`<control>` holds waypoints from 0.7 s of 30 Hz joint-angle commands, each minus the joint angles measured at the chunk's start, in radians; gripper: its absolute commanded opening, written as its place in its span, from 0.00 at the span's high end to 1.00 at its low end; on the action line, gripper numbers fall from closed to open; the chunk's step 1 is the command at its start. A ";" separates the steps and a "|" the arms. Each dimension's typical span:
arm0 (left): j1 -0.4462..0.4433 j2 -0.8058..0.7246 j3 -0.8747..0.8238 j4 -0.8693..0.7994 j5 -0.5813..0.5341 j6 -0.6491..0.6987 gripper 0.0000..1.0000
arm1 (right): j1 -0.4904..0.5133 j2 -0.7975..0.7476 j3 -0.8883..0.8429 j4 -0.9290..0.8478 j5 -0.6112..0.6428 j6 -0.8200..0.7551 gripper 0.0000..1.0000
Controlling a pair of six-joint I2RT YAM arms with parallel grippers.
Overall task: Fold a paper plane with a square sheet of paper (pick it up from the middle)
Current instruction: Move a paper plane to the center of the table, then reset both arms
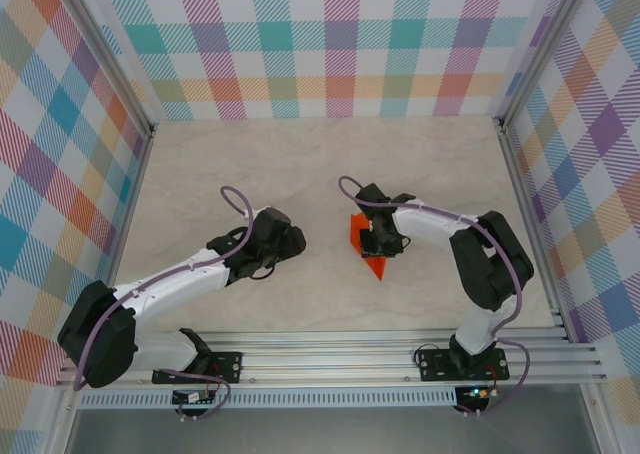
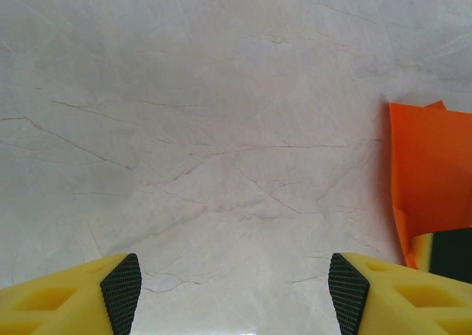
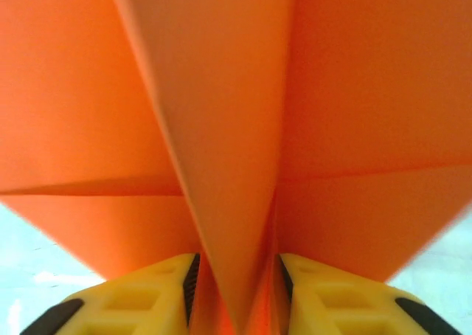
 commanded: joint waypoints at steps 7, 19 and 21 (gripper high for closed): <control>0.020 -0.055 0.005 -0.068 -0.117 0.049 0.28 | 0.004 -0.282 -0.020 -0.047 0.084 -0.022 0.37; 0.041 -0.170 -0.066 -0.082 -0.277 0.127 0.14 | -0.120 -0.607 -0.259 0.170 0.583 -0.085 0.13; 0.044 -0.193 -0.074 -0.085 -0.296 0.143 0.09 | -0.172 -0.604 -0.318 0.265 0.600 -0.142 0.12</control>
